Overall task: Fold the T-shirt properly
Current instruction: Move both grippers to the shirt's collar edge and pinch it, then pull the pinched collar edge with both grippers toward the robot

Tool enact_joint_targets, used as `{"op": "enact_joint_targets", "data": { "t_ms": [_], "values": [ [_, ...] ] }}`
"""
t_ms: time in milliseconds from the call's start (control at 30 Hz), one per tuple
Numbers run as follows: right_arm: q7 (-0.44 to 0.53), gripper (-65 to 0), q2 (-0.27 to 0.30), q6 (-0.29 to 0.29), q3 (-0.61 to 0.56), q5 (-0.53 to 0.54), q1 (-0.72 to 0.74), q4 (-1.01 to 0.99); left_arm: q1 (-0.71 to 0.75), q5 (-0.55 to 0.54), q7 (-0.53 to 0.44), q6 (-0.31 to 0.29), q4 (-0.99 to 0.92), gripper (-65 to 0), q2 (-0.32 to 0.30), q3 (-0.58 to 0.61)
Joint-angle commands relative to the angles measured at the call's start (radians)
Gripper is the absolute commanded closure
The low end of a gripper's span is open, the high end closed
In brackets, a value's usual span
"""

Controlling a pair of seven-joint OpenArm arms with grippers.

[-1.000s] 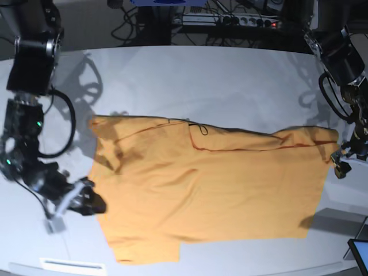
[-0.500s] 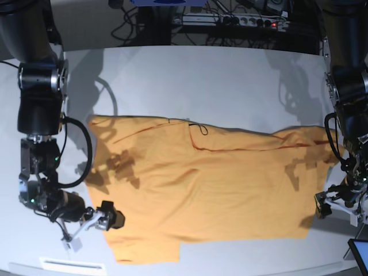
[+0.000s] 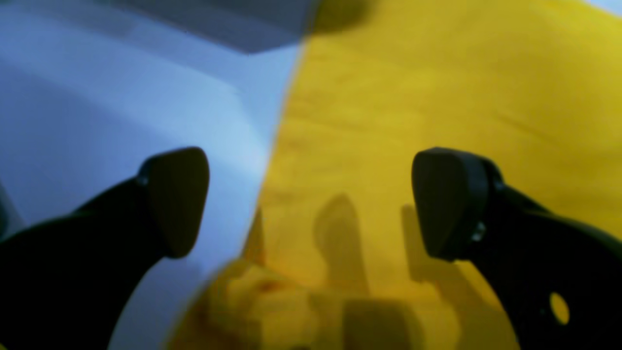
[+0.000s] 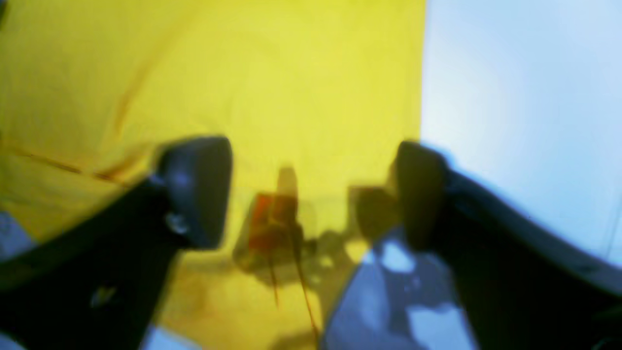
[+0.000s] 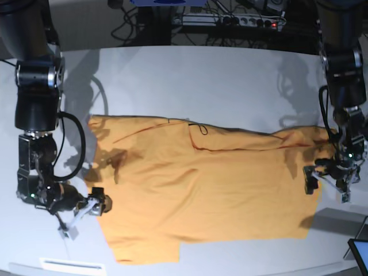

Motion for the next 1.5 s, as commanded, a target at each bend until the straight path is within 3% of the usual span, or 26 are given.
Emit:
{"op": "enact_joint_targets", "data": {
  "t_ms": [0,167,200,267,400,500,600,733,867,1067,1300,1467],
  "values": [
    [0.019,-37.4,0.009,0.005,-0.013,0.014,0.041,0.061,0.000,-0.012,-0.027,0.001,0.063,-58.1,-0.026,-0.041],
    [0.006,-1.2,0.017,0.003,-0.136,-0.048,0.007,0.169,0.045,-0.008,0.051,0.001,0.130,-14.3,0.026,-0.329],
    [0.005,0.0,0.016,0.003,-0.145,-0.071,0.001,0.173,0.045,-0.006,0.062,0.001,0.139,-6.4,0.032,-0.384],
    [0.005,-2.2,-0.003,0.003,-0.144,-0.097,-0.027,0.175,0.056,-0.006,0.065,0.001,0.185,0.0,0.041,-0.434],
    [0.011,-0.1,-0.018,0.003,-0.138,-0.117,-0.108,0.242,0.160,-0.003,0.049,0.001,0.308,0.0,0.041,-0.438],
    [0.014,-0.1,-0.018,-0.021,-0.136,-0.118,-0.167,0.322,0.260,0.031,-0.093,0.001,0.397,0.0,0.066,-0.438],
    [0.014,0.0,-0.018,-0.124,-0.141,-0.118,-0.200,0.419,0.303,0.202,-0.187,0.001,0.419,0.0,0.118,-0.438],
    [0.014,0.0,-0.012,-0.130,-0.144,-0.118,-0.232,0.492,0.301,0.394,-0.196,0.001,0.412,0.0,0.196,-0.450],
    [0.014,0.0,-0.009,-0.150,-0.256,-0.146,-0.252,0.506,0.284,0.406,-0.239,0.001,0.405,0.0,0.201,-0.449],
    [0.057,0.0,-0.026,-0.267,-0.471,-0.339,-0.292,0.512,0.241,0.449,-0.258,0.001,0.283,0.0,0.195,-0.449],
    [0.063,0.0,-0.061,-0.271,-0.469,-0.368,-0.308,0.491,0.238,0.457,-0.261,0.001,0.244,0.0,0.187,-0.435],
    [0.069,0.0,-0.066,-0.268,-0.468,-0.364,-0.312,0.394,0.246,0.457,-0.261,0.001,0.201,0.0,0.159,-0.311]
  ]
}}
